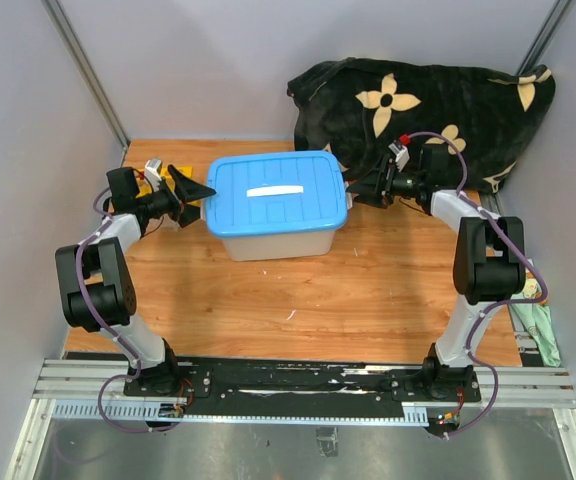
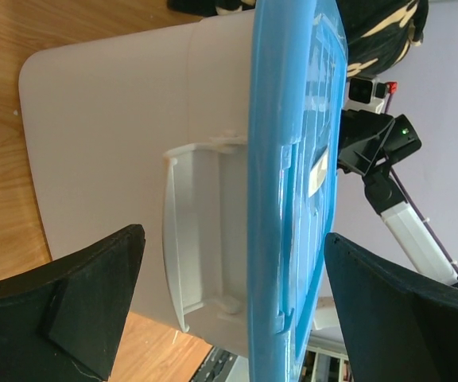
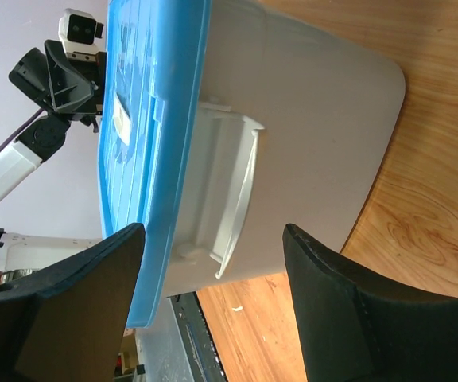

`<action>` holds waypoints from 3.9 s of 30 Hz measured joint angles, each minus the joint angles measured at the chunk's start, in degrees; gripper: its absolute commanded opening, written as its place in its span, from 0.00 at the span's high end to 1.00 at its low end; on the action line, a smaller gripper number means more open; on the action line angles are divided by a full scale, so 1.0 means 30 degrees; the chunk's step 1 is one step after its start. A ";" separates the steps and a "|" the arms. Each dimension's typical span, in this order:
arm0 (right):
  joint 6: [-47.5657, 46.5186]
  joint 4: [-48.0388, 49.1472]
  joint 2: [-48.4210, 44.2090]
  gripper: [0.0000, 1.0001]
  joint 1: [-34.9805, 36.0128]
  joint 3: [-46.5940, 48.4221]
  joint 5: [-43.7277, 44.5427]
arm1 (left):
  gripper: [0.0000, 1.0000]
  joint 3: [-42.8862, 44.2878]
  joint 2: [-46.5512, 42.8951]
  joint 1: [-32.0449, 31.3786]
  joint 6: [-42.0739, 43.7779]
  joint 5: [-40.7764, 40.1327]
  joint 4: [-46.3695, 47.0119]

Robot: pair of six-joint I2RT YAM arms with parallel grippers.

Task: Organize the chemistry lab equipment
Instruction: Close the lid of the storage box.

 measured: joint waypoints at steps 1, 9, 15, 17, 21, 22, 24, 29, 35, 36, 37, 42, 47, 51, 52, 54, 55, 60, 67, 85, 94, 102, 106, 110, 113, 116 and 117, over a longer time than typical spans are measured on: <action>0.0007 0.0029 0.0000 0.28 0.0036 0.0000 -0.0007 | 0.01 0.0000 0.0000 -0.0007 0.0007 -0.0007 0.0000; 0.0474 0.0699 0.0015 0.28 0.0597 0.0000 -0.0051 | 0.01 -0.0007 0.0146 -0.0022 -0.0197 -0.0015 0.0510; 0.1013 0.1377 0.0051 0.28 0.0918 0.0000 -0.0058 | 0.01 -0.0080 0.0342 -0.0124 -0.0656 -0.0007 0.1129; 0.1239 0.1639 0.0131 0.28 0.0984 0.0000 -0.0058 | 0.01 -0.0109 0.0401 -0.0233 -0.0860 0.0000 0.1377; 0.1661 0.2076 0.0328 0.28 0.1049 0.0000 -0.0058 | 0.01 -0.0117 0.0597 -0.0488 -0.1173 0.0000 0.1843; 0.1734 0.2186 0.0364 0.29 0.1071 0.0000 -0.0058 | 0.01 -0.0117 0.0656 -0.0539 -0.1202 0.0000 0.1916; 0.1851 0.2324 0.0430 0.31 0.1115 0.0000 -0.0058 | 0.01 -0.0117 0.0772 -0.0627 -0.1297 0.0007 0.2047; 0.2025 0.2375 0.0525 0.46 0.1144 0.0000 0.0015 | 0.03 -0.0102 0.0860 -0.0648 -0.1348 -0.0007 0.1945; 0.2069 0.2215 0.0590 0.49 0.1173 0.0219 0.0029 | 0.08 0.1078 0.0860 -0.0656 0.0299 -0.0750 -0.0976; 0.2033 0.2127 0.0590 0.49 0.1202 0.0219 0.0022 | 0.09 0.1435 0.0852 -0.0656 0.0619 -0.0889 -0.1443; 0.1989 0.2025 0.0590 0.49 0.1239 0.0240 0.0029 | 0.09 0.1785 0.0852 -0.0663 0.0925 -0.1042 -0.1894; 0.1596 0.1443 0.0590 0.50 0.1341 0.0532 0.0029 | 0.11 0.2958 0.0780 -0.0729 0.2135 -0.1778 -0.3694; 0.1158 0.0903 0.0576 0.50 0.1377 0.0780 0.0051 | 0.13 0.3898 0.0758 -0.0918 0.3220 -0.2463 -0.5610; 0.0729 0.0328 0.0444 0.49 0.1392 0.0882 0.0160 | 0.16 0.4663 0.0758 -0.1035 0.4029 -0.3082 -0.7089; 0.0627 0.0160 0.0379 0.49 0.1399 0.0889 0.0175 | 0.17 0.4794 0.0758 -0.1042 0.4167 -0.3198 -0.7344; 0.0488 -0.0073 0.0277 0.49 0.1413 0.0889 0.0189 | 0.17 0.5238 0.0758 -0.1093 0.4503 -0.3541 -0.8102; 0.0437 -0.0153 0.0255 0.48 0.1435 0.0889 0.0197 | 0.18 0.5428 0.0758 -0.1115 0.4634 -0.3708 -0.8415; 0.0175 -0.0685 0.0146 0.45 0.1501 0.1020 0.0291 | 0.22 0.6470 0.0758 -0.1239 0.5326 -0.4495 -0.9894; -0.0889 -0.2477 0.0000 0.45 0.1785 0.2047 0.0838 | 0.24 0.7264 0.0750 -0.1537 0.5938 -0.5515 -1.1089; -0.4401 -0.7125 -0.0095 0.46 0.2477 0.4160 0.2871 | 0.30 0.9632 0.0750 -0.2630 0.7147 -0.8138 -1.3879; -0.5690 -0.8728 -0.0240 0.49 0.2725 0.4830 0.3789 | 0.34 1.0069 0.0758 -0.3133 0.7715 -0.9384 -1.4761; -0.6557 -0.9865 -0.0386 0.54 0.3024 0.5355 0.4685 | 0.35 1.0462 0.0860 -0.3628 0.8218 -1.0652 -1.5424; -0.6878 -1.0244 -0.0415 0.55 0.3111 0.5544 0.4969 | 0.37 1.0775 0.0947 -0.3876 0.8466 -1.1293 -1.5832; -0.7118 -1.0681 -0.0430 0.56 0.3249 0.5792 0.5304 | 0.37 1.1249 0.1166 -0.4204 0.8670 -1.2087 -1.6313; -0.7286 -1.0987 -0.0437 0.56 0.3344 0.5967 0.5537 | 0.37 1.1621 0.1304 -0.4539 0.8903 -1.2808 -1.6677; -0.7512 -1.1453 -0.0437 0.53 0.3490 0.6251 0.5960 | 0.38 1.1934 0.1450 -0.4867 0.9034 -1.3493 -1.6917; -0.7657 -1.1686 -0.0437 0.52 0.3534 0.6404 0.6098 | 0.38 1.1985 0.1479 -0.4954 0.9056 -1.3668 -1.6954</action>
